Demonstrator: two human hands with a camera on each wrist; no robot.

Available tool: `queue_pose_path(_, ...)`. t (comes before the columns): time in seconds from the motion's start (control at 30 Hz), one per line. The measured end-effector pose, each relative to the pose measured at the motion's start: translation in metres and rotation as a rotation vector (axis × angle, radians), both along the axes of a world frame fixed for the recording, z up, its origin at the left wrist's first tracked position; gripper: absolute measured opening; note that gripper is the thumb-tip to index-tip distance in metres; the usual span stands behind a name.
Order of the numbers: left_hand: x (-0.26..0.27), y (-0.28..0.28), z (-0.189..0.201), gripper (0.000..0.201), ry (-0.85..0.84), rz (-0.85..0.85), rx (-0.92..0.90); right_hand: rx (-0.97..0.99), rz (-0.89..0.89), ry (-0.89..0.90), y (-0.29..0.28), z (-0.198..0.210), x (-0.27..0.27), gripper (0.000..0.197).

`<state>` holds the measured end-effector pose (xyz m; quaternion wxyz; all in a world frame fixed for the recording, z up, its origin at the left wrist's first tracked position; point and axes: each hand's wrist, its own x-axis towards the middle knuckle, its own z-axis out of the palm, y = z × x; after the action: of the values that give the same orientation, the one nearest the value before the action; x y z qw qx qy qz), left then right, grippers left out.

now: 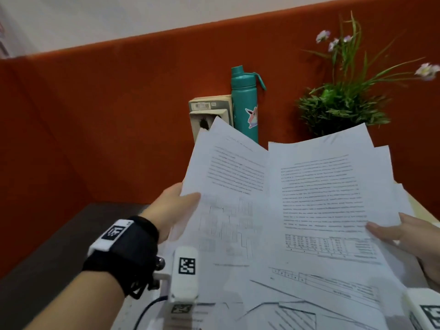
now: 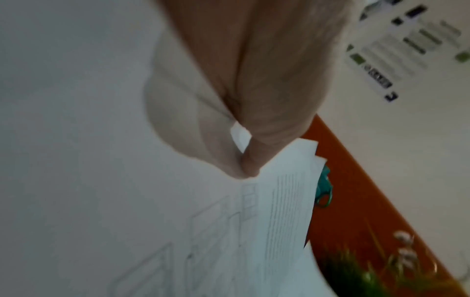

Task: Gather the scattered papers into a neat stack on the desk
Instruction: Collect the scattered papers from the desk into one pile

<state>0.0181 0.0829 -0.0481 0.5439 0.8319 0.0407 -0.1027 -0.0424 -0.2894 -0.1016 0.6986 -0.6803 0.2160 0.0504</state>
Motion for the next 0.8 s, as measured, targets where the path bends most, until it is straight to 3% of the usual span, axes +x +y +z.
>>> queue_pose_path(0.07,-0.006,0.001,0.002,0.029,-0.040,-0.026,0.017,-0.002,0.015,-0.012,-0.001,-0.003,0.001,0.089)
queue_pose_path(0.1,-0.006,0.002,0.002,0.027,-0.080,0.015,0.018,-0.029,-0.008,-0.015,-0.003,-0.007,0.004,0.085)
queue_pose_path(0.27,0.008,0.010,0.039,0.012,-0.362,0.233,-0.007,-0.062,-0.141,-0.113,-0.011,-0.011,0.009,0.030)
queue_pose_path(0.37,0.013,0.019,0.072,0.013,-0.425,0.248,-0.155,-0.133,-0.221,-0.174,-0.009,-0.006,0.009,0.024)
queue_pose_path(0.5,0.013,0.013,0.076,0.029,-0.266,0.188,-0.376,-0.139,-0.146,-0.177,0.009,0.016,0.004,0.023)
queue_pose_path(0.67,0.010,-0.034,0.030,0.037,-0.087,0.130,-0.393,-0.242,-0.021,-0.230,0.032,0.029,0.005,0.023)
queue_pose_path(0.8,0.008,-0.063,0.000,0.030,0.060,0.079,-0.374,-0.080,0.021,-0.218,0.039,0.033,0.003,0.026)
